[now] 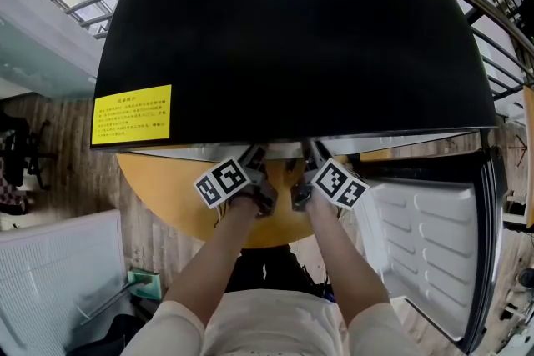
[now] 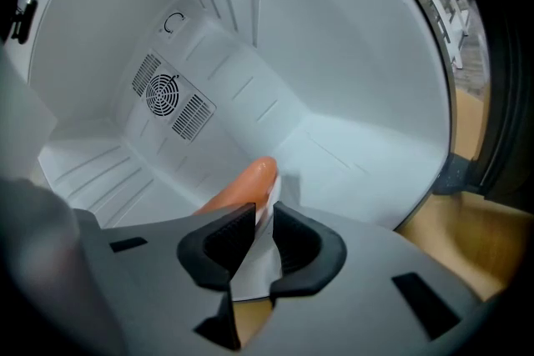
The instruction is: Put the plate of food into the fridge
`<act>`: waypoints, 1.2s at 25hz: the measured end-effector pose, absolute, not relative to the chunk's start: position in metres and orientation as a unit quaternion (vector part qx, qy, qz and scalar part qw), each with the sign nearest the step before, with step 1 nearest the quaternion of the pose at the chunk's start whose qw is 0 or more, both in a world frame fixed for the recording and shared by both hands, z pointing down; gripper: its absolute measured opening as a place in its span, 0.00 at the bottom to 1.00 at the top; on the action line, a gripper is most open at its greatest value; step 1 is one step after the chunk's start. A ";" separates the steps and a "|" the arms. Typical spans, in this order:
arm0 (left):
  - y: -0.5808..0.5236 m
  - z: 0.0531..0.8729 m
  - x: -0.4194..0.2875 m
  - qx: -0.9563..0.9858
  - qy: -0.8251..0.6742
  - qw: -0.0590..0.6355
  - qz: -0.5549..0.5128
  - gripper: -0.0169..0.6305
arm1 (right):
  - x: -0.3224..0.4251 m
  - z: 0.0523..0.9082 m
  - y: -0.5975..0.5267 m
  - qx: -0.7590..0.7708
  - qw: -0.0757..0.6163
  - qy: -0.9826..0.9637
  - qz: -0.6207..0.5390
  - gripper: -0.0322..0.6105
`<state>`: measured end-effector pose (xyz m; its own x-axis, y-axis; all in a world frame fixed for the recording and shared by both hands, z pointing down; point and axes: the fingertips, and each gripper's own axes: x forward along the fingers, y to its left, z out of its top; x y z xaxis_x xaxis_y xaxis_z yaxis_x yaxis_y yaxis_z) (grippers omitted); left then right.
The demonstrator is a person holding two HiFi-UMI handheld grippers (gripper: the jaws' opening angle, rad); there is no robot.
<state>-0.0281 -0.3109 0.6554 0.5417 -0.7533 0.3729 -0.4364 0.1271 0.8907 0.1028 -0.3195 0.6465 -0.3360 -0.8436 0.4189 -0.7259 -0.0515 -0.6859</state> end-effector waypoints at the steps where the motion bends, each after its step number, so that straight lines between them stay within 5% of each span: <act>1: -0.312 0.656 -0.028 0.647 -0.461 0.593 -0.133 0.11 | 0.103 0.647 -0.321 -0.573 0.066 0.685 -0.445 0.17; 30: -0.317 0.673 -0.025 0.626 -0.483 0.605 -0.094 0.11 | 0.103 0.661 -0.330 -0.595 0.002 0.684 -0.423 0.20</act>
<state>-0.0245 -0.3167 0.6733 0.5153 -0.7186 0.4669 -0.4907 0.1993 0.8482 0.1029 -0.3299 0.6607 -0.2929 -0.8151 0.4998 -0.8116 -0.0644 -0.5807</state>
